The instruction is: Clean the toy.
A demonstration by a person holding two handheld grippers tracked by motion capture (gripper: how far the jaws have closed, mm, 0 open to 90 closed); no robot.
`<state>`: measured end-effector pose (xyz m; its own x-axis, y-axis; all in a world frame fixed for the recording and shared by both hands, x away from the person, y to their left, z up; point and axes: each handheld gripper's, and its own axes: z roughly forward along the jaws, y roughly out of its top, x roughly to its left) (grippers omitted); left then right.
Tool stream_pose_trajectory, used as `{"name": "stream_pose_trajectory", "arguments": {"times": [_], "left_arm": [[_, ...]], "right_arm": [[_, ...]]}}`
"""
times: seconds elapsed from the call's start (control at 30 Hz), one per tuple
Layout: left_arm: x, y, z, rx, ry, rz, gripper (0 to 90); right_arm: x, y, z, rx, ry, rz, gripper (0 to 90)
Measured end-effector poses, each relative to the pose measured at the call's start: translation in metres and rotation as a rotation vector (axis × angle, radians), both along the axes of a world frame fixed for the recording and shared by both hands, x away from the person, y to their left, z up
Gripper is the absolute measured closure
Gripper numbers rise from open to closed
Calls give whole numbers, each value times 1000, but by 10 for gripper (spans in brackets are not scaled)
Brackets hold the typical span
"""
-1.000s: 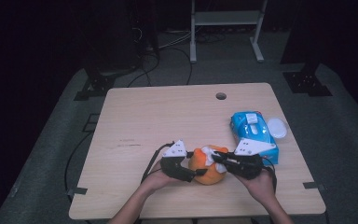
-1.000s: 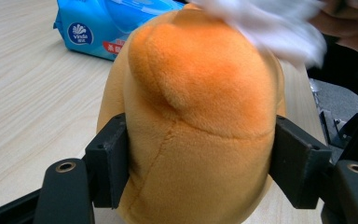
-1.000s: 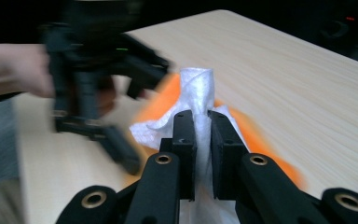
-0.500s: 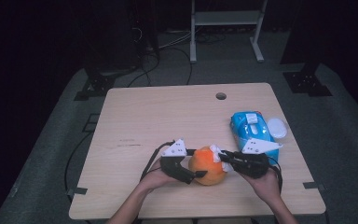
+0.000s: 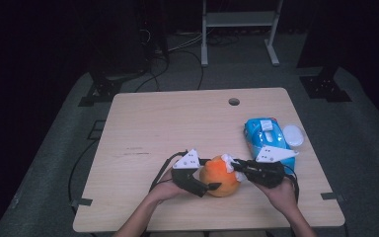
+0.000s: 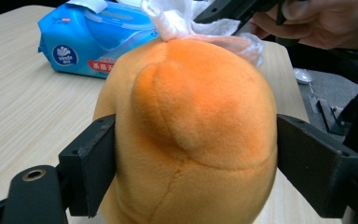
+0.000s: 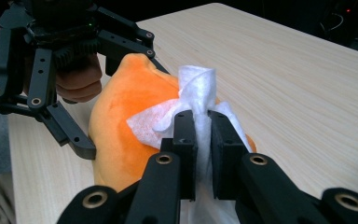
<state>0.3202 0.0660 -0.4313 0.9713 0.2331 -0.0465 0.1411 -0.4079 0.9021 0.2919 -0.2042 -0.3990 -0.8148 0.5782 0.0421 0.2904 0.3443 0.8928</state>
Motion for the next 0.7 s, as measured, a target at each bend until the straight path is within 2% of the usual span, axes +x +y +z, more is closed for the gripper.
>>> {"name": "stream_pose_trajectory", "arguments": {"times": [0.1, 0.17, 0.23, 0.27, 0.3, 0.33, 0.37, 0.4, 0.43, 0.47, 0.53, 0.6, 0.63, 0.7], "left_arm": [[1, 1, 1, 1, 1, -7, 169], [3, 1, 0, -1, 9, 6, 112], [3, -1, -1, -4, 19, 17, 97], [2, -1, -1, 1, 22, 9, 107], [1, -1, 0, 7, 16, 13, 161], [-3, -2, 4, 36, 10, 31, 251], [-3, -2, 4, 36, 10, 31, 278], [-6, -5, 7, 45, -5, 47, 293], [-6, -5, 7, 45, -5, 47, 297], [-8, -8, 6, 48, -11, 40, 297], [-11, -12, 5, 59, -30, 16, 301], [-15, -12, 4, 63, -33, 21, 301], [-15, -12, 4, 63, -33, 21, 302], [-14, -9, 1, 41, -18, 24, 304]], "right_arm": [[0, 0, 0, 1, 1, 5, 816], [-1, 1, 1, -7, -5, 11, 816], [0, 1, 1, -7, -4, 18, 816], [0, 1, 1, -5, 0, 18, 816], [-1, 1, 2, -5, 0, 21, 816], [-6, 4, 6, -9, -17, 31, 816], [-6, 4, 6, -9, -17, 31, 816], [-11, 10, 10, 8, -30, 69, 816], [-11, 10, 10, 8, -30, 69, 816], [-13, 15, 13, 18, -35, 92, 816], [-17, 36, 19, -17, -59, 141, 816], [-15, 45, 21, -49, -68, 138, 818], [-15, 45, 21, -49, -68, 138, 818], [-10, 46, 22, -57, -55, 128, 819]]}}
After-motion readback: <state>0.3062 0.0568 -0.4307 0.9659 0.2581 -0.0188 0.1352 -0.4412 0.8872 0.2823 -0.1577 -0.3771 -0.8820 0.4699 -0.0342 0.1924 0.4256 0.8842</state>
